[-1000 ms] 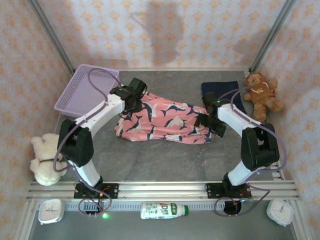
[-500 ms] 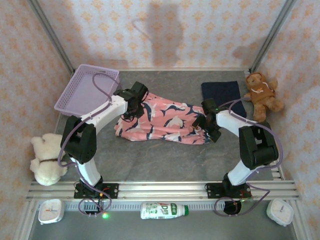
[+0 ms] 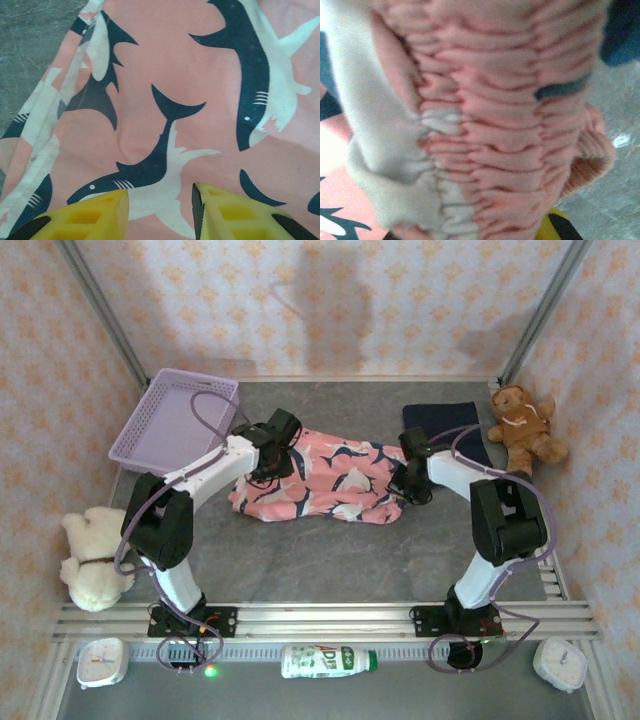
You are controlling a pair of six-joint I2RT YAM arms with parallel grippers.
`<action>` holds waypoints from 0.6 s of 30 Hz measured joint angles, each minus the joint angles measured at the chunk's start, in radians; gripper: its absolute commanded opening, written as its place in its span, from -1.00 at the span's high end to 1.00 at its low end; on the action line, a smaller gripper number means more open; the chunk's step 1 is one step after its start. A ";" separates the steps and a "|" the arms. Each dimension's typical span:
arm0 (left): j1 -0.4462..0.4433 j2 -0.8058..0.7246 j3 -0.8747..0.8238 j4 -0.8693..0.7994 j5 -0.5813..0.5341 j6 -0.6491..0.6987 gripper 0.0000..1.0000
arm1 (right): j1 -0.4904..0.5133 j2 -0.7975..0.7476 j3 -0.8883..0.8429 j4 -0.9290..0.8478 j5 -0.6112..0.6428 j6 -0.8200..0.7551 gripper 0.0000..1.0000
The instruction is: Fold and stack the mixed laundry pile
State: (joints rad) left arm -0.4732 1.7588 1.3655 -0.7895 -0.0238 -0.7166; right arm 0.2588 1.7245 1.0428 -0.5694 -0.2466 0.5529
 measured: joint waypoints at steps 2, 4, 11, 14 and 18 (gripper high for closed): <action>-0.013 0.000 0.001 0.010 0.019 0.003 0.31 | 0.000 0.019 0.054 -0.051 0.017 -0.069 1.00; -0.032 0.006 0.012 0.014 0.029 0.008 0.42 | 0.000 0.037 0.124 -0.105 0.040 -0.139 1.00; -0.129 0.190 0.175 0.057 0.106 0.032 1.00 | 0.000 0.140 0.384 -0.231 0.164 -0.320 1.00; -0.163 0.344 0.312 0.047 0.142 0.042 1.00 | 0.000 0.200 0.459 -0.280 0.224 -0.373 1.00; -0.196 0.522 0.485 0.030 0.167 0.052 1.00 | 0.000 0.227 0.516 -0.329 0.265 -0.432 1.00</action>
State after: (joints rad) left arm -0.6693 2.2807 1.8503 -0.7597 0.1432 -0.6643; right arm 0.2588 1.9511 1.5585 -0.8986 0.0181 0.1207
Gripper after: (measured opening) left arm 0.049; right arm 0.075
